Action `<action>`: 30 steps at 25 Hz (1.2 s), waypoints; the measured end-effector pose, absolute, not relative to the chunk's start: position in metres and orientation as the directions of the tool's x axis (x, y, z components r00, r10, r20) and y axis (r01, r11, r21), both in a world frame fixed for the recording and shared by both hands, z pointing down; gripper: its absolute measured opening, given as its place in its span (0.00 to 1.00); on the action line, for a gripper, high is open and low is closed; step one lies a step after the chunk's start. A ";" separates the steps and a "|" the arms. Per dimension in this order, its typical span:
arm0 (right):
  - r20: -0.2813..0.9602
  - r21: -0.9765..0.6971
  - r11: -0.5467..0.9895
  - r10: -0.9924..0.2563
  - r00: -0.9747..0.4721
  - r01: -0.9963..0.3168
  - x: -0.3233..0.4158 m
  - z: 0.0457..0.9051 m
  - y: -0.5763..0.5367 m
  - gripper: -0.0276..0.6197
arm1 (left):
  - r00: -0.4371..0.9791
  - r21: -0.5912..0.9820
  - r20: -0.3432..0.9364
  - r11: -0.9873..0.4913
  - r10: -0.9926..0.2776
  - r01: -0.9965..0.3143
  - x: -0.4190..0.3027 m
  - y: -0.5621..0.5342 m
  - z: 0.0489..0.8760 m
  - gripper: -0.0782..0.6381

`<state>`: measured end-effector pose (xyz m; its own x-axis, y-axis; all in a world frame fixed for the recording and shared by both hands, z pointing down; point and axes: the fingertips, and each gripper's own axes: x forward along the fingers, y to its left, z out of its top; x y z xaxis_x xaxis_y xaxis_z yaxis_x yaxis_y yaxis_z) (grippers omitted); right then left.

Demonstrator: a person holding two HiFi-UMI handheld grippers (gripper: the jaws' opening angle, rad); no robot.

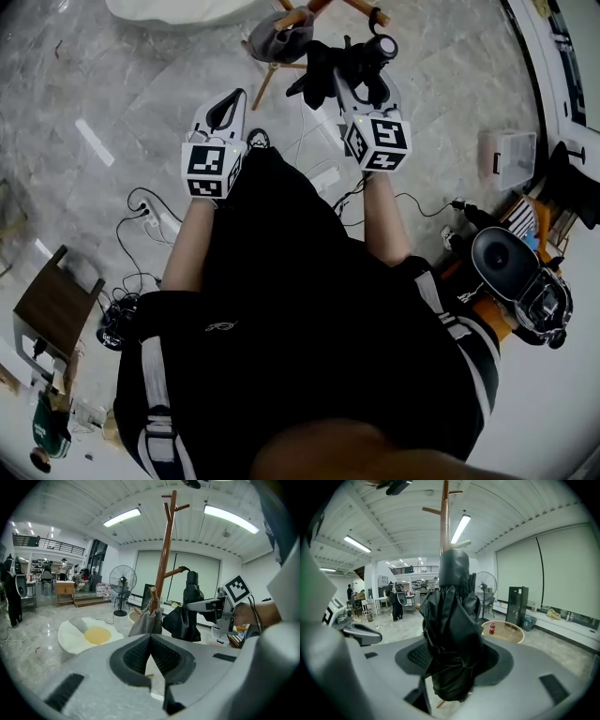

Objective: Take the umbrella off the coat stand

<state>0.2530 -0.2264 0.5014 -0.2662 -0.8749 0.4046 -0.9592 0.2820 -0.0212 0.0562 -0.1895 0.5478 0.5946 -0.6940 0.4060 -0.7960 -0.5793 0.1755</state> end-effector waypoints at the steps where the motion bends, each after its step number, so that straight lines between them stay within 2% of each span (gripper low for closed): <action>1: 0.403 -0.022 0.274 -0.878 -0.259 -0.962 0.255 0.500 -0.224 0.42 | 0.598 0.177 0.408 -0.582 -0.690 -0.794 0.055 -0.187 0.547 0.11; 17: 0.376 -0.028 0.146 -0.915 -0.146 -0.989 0.265 0.456 -0.197 0.41 | 0.646 0.175 0.379 -0.634 -0.663 -0.753 0.038 -0.185 0.514 0.11; 24: 0.382 -0.029 0.185 -0.906 -0.182 -0.982 0.237 0.452 -0.178 0.41 | 0.647 0.186 0.363 -0.629 -0.670 -0.755 0.022 -0.175 0.509 0.11; 30: 0.421 -0.048 0.279 -0.865 -0.273 -0.959 0.183 0.469 -0.162 0.41 | 0.603 0.196 0.366 -0.574 -0.709 -0.795 -0.013 -0.161 0.510 0.11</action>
<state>0.1825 -0.1622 0.4690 -0.2725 -0.8651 0.4210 -0.9591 0.2789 -0.0477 -0.0130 -0.1609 0.5097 0.6028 -0.7091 0.3659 -0.7947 -0.5744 0.1960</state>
